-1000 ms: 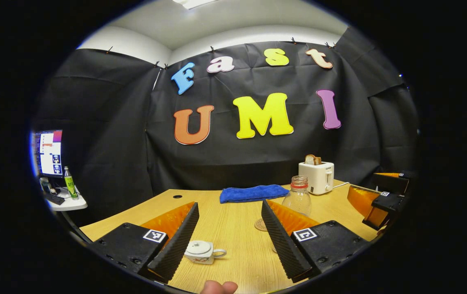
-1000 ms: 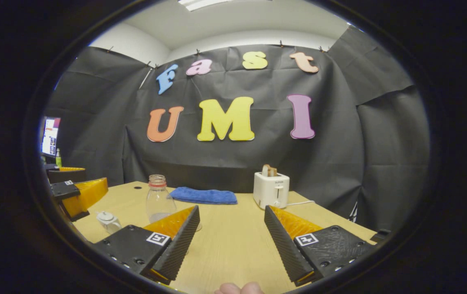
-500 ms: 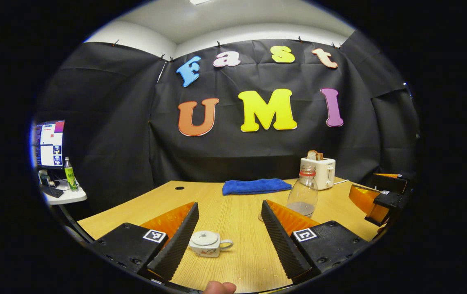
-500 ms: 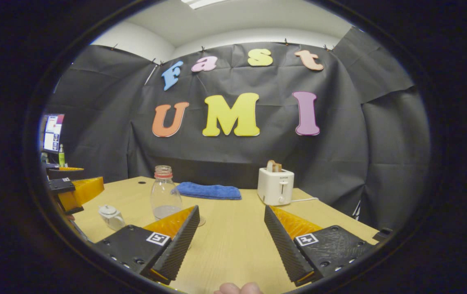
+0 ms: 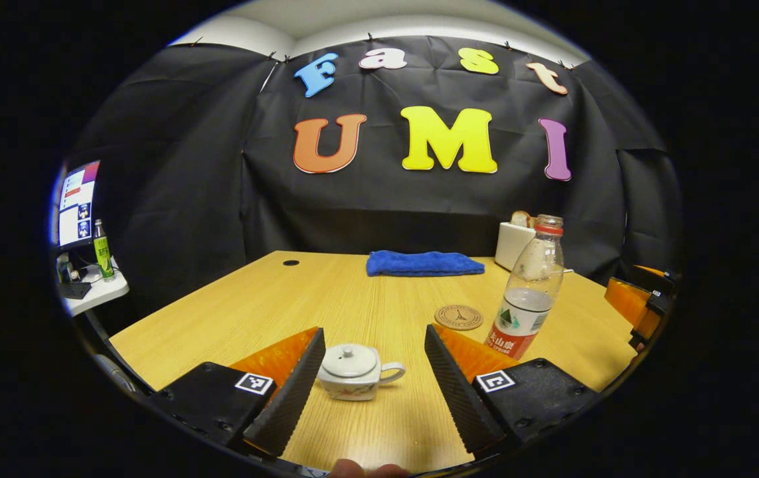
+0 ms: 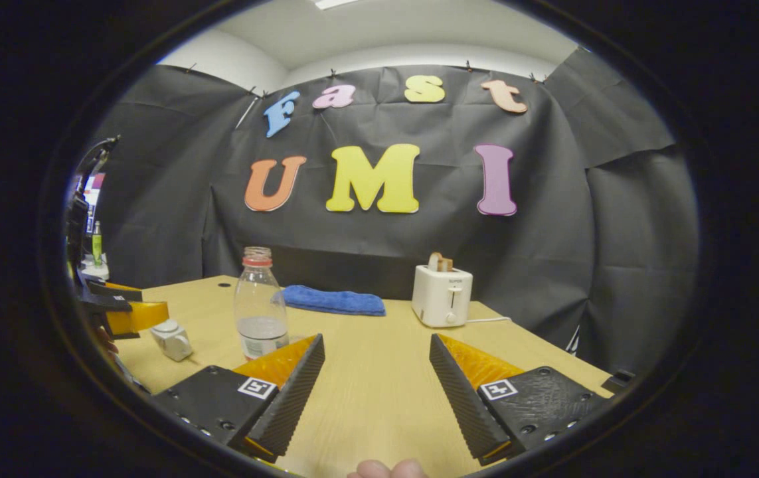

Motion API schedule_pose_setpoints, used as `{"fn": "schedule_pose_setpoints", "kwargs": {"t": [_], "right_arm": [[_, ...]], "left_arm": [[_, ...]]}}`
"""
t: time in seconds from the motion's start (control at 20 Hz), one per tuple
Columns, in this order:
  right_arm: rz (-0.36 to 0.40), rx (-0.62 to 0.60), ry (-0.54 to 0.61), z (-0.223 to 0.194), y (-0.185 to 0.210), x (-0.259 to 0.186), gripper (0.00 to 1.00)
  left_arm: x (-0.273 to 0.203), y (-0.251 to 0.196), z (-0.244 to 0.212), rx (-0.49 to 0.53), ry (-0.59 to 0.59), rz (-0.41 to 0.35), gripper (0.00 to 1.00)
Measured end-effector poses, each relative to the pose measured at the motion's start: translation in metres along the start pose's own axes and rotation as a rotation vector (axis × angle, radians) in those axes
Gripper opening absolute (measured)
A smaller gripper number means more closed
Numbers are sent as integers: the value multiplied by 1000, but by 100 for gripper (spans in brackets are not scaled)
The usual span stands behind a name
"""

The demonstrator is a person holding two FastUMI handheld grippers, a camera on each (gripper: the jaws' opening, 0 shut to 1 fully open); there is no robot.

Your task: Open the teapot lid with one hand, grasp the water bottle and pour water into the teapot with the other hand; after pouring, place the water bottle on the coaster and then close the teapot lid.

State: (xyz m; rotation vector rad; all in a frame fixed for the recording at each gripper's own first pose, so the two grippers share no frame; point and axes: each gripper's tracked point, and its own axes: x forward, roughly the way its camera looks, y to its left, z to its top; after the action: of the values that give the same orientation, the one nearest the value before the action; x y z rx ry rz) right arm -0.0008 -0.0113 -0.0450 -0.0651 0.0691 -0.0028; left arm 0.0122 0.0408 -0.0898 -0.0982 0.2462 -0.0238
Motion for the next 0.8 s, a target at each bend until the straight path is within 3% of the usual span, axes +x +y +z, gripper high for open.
{"fn": "schedule_pose_setpoints", "kwargs": {"t": [0.15, 0.4, 0.45, 0.5, 0.8], "right_arm": [[-5, 8, 23, -7, -3, 6, 97], [-5, -1, 44, -13, -4, 15, 95], [-5, 0, 44, -13, -3, 18, 95], [-3, -1, 46, -14, -2, 19, 95], [26, 5, 52, -19, 4, 23, 95]], "left_arm": [[15, 9, -13, 11, 59, 11, 86], [30, 22, -25, 23, 114, 40, 60], [30, 24, -25, 29, 114, 43, 65], [30, 25, -24, 33, 116, 42, 50], [33, 20, -22, 64, 112, 8, 17]]}}
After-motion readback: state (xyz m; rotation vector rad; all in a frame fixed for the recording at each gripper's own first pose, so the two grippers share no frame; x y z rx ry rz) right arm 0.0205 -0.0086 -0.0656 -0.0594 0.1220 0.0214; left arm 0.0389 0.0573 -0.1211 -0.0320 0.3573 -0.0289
